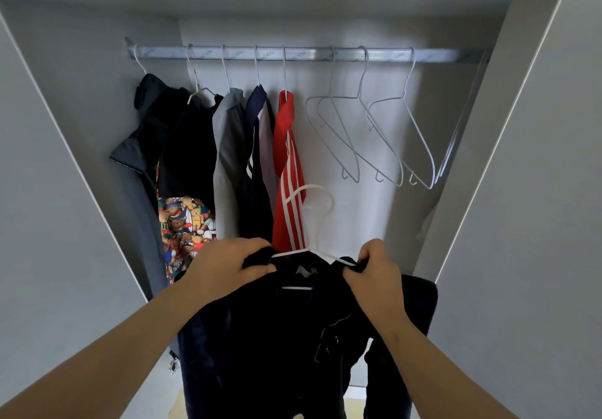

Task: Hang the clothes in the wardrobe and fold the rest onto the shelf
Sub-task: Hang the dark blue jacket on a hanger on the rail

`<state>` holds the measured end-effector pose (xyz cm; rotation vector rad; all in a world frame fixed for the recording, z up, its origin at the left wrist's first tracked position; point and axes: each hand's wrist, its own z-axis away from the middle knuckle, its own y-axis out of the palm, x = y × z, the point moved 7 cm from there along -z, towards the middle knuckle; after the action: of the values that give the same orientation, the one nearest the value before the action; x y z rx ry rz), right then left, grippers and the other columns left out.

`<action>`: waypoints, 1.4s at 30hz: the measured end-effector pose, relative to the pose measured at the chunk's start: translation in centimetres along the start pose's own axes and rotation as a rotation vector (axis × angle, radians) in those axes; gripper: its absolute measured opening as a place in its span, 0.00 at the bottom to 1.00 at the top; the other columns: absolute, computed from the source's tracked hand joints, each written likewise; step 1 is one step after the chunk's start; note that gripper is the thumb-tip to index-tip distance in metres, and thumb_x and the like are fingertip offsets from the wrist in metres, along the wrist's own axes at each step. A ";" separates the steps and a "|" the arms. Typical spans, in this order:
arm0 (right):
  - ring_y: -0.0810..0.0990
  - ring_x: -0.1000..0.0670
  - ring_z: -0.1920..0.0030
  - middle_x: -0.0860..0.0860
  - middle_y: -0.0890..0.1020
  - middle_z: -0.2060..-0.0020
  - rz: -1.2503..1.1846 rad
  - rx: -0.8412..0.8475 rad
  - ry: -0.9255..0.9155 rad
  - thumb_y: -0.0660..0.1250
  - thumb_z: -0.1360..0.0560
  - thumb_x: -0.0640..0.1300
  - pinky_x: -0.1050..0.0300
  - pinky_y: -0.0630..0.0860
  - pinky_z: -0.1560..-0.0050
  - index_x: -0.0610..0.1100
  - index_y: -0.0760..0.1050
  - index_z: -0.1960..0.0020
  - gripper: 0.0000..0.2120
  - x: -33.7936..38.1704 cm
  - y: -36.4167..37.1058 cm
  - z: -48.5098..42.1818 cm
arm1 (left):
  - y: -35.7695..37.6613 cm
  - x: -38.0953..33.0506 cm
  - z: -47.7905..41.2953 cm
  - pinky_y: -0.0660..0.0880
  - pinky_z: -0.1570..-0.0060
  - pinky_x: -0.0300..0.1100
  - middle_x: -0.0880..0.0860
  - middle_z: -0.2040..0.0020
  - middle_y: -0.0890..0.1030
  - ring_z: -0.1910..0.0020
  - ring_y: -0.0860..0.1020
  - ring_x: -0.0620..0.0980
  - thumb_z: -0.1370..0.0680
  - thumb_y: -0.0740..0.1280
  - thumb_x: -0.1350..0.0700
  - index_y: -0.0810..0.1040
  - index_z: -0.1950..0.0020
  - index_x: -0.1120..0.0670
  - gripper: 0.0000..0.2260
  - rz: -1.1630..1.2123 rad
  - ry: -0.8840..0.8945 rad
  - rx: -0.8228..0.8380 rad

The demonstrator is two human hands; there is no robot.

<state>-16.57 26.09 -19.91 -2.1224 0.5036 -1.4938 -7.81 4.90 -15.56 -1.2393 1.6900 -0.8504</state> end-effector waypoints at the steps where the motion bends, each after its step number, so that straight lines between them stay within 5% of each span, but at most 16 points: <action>1: 0.68 0.49 0.70 0.50 0.70 0.72 -0.023 0.003 0.023 0.66 0.31 0.35 0.54 0.68 0.69 0.51 0.58 0.65 0.18 -0.3 -0.1 0.0 | 0.0 0.7 0.3 0.73 0.59 0.39 0.47 0.53 0.82 0.53 0.79 0.47 0.26 0.64 0.39 0.77 0.40 0.49 0.20 -0.069 -0.018 0.015; 7: 0.68 0.50 0.70 0.49 0.70 0.71 -0.102 0.013 0.060 0.65 0.31 0.34 0.58 0.66 0.70 0.49 0.59 0.64 0.17 -0.7 0.1 -0.1 | -0.8 1.6 0.6 0.76 0.66 0.45 0.55 0.63 0.78 0.60 0.77 0.56 0.26 0.60 0.39 0.82 0.54 0.57 0.23 -0.353 0.025 -0.038; 10: 0.67 0.51 0.71 0.50 0.69 0.72 -0.143 0.012 0.082 0.65 0.32 0.33 0.60 0.66 0.70 0.48 0.60 0.63 0.15 -1.1 0.0 -0.2 | 0.6 3.3 0.6 0.70 0.55 0.40 0.52 0.53 0.73 0.53 0.72 0.51 0.26 0.66 0.43 0.77 0.48 0.54 0.15 -0.165 -0.086 0.130; 12: 0.67 0.53 0.71 0.51 0.69 0.72 -0.165 -0.013 0.111 0.65 0.32 0.34 0.62 0.65 0.71 0.48 0.61 0.63 0.15 -1.9 -0.5 -0.2 | 1.4 4.2 0.8 0.67 0.60 0.32 0.45 0.57 0.72 0.57 0.73 0.45 0.27 0.69 0.45 0.71 0.54 0.45 0.09 0.079 -0.173 0.293; 15: 0.66 0.53 0.71 0.52 0.68 0.72 -0.173 -0.038 0.146 0.65 0.32 0.35 0.61 0.66 0.71 0.48 0.60 0.64 0.14 -3.0 -1.0 0.0 | 1.5 4.7 1.2 0.67 0.63 0.28 0.41 0.63 0.73 0.63 0.72 0.37 0.28 0.72 0.50 0.67 0.58 0.43 0.12 0.184 -0.194 0.369; 22: 0.68 0.51 0.72 0.51 0.69 0.72 -0.196 -0.046 0.222 0.65 0.32 0.38 0.57 0.67 0.71 0.47 0.61 0.63 0.12 -4.3 -0.8 0.6 | 0.2 4.8 0.1 0.65 0.61 0.38 0.47 0.54 0.75 0.50 0.73 0.46 0.27 0.64 0.38 0.76 0.47 0.51 0.19 -0.400 -0.047 0.179; 25: 0.67 0.52 0.72 0.52 0.68 0.73 -0.215 -0.080 0.239 0.65 0.33 0.37 0.57 0.66 0.71 0.47 0.61 0.63 0.13 -4.8 -1.6 0.4 | -1.8 4.0 0.5 0.73 0.73 0.40 0.50 0.66 0.77 0.65 0.78 0.50 0.26 0.54 0.34 0.79 0.61 0.56 0.28 -0.416 0.112 -0.019; 27: 0.67 0.51 0.72 0.52 0.68 0.73 -0.219 -0.091 0.252 0.65 0.33 0.36 0.56 0.67 0.71 0.48 0.61 0.63 0.13 -4.9 -2.0 0.2 | -2.3 4.4 1.3 0.70 0.77 0.38 0.51 0.71 0.76 0.73 0.77 0.50 0.26 0.46 0.31 0.78 0.67 0.56 0.34 -0.424 0.120 -0.074; 30: 0.67 0.51 0.71 0.51 0.68 0.72 -0.216 -0.114 0.270 0.64 0.32 0.34 0.57 0.66 0.70 0.47 0.61 0.64 0.14 -4.8 -2.1 0.0 | -1.1 6.7 1.5 0.72 0.56 0.42 0.50 0.52 0.79 0.50 0.76 0.50 0.27 0.57 0.32 0.78 0.47 0.52 0.26 -0.409 -0.114 0.098; 33: 0.66 0.52 0.71 0.51 0.68 0.72 -0.190 -0.097 0.246 0.64 0.33 0.33 0.59 0.64 0.70 0.46 0.60 0.65 0.14 -4.0 -1.4 0.1 | 1.2 3.9 0.3 0.67 0.41 0.42 0.45 0.40 0.74 0.40 0.71 0.47 0.28 0.66 0.39 0.70 0.35 0.46 0.24 -0.269 -0.038 0.170; 37: 0.65 0.50 0.70 0.50 0.67 0.72 -0.125 -0.024 0.174 0.65 0.33 0.32 0.56 0.64 0.67 0.46 0.60 0.65 0.16 -2.6 0.1 0.3 | 4.7 -0.4 -1.0 0.67 0.66 0.33 0.44 0.63 0.75 0.63 0.74 0.42 0.21 0.55 0.42 0.73 0.53 0.49 0.14 0.011 -0.078 0.323; 42: 0.70 0.47 0.66 0.50 0.70 0.70 -0.063 -0.046 0.166 0.65 0.34 0.32 0.53 0.68 0.61 0.48 0.62 0.66 0.16 -2.7 -0.6 0.1 | 5.3 -0.3 -1.5 0.62 0.72 0.33 0.46 0.72 0.68 0.73 0.67 0.42 0.21 0.60 0.46 0.68 0.68 0.50 0.17 0.267 -0.204 0.235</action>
<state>-17.33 28.05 -21.64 -2.0763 0.5390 -1.7185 -11.12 6.68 -19.56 -0.8864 1.5023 -0.7106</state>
